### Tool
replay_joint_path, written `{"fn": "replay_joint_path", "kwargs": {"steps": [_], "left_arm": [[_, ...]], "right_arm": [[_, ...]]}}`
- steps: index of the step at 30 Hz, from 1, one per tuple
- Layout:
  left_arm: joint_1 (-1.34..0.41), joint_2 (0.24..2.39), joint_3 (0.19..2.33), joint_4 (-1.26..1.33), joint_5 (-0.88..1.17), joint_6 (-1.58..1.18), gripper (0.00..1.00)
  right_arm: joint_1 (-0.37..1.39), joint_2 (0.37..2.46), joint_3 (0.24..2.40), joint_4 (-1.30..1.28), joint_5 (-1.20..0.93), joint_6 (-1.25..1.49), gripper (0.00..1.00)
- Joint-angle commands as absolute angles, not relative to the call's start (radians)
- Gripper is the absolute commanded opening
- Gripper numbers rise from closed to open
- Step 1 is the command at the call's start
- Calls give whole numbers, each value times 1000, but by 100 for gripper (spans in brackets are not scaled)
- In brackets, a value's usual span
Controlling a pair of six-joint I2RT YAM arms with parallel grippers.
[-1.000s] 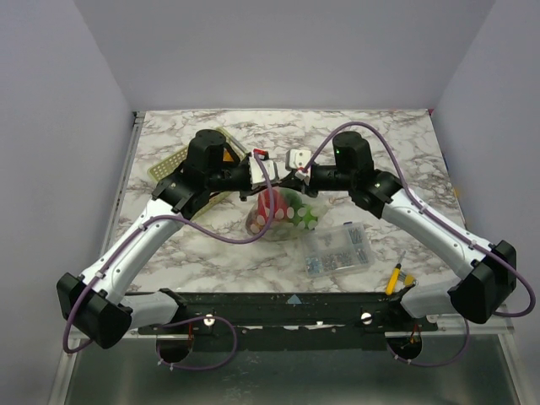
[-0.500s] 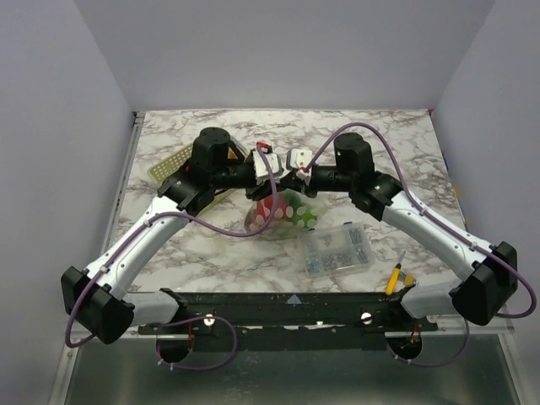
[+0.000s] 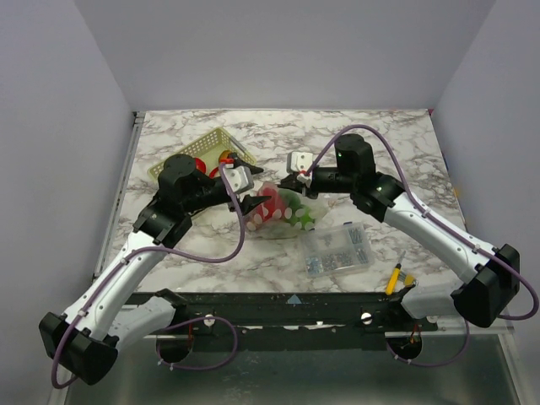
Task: Place the food in the zip-top bag and seal the zipper
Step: Zip the zipper food storage bag at the center of the board.
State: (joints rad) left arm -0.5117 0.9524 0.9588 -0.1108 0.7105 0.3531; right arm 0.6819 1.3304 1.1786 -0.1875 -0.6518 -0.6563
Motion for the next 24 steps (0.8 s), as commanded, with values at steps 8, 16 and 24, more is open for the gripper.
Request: {"fn": "replay_joint_path", "kwargs": {"steps": [8,16,24], "left_arm": [[-492,1066,1033,-112,776,332,37],[-492,1097,1064,-176,817,362,11],[-492,1121,1088,-221,862,378,0]], "right_arm": [[687,1315,1217,-209,-667,-673,0],[688,1330,1236,-216,-659,-652,0],[689,1334,1250,-216,-658,-628,0]]}}
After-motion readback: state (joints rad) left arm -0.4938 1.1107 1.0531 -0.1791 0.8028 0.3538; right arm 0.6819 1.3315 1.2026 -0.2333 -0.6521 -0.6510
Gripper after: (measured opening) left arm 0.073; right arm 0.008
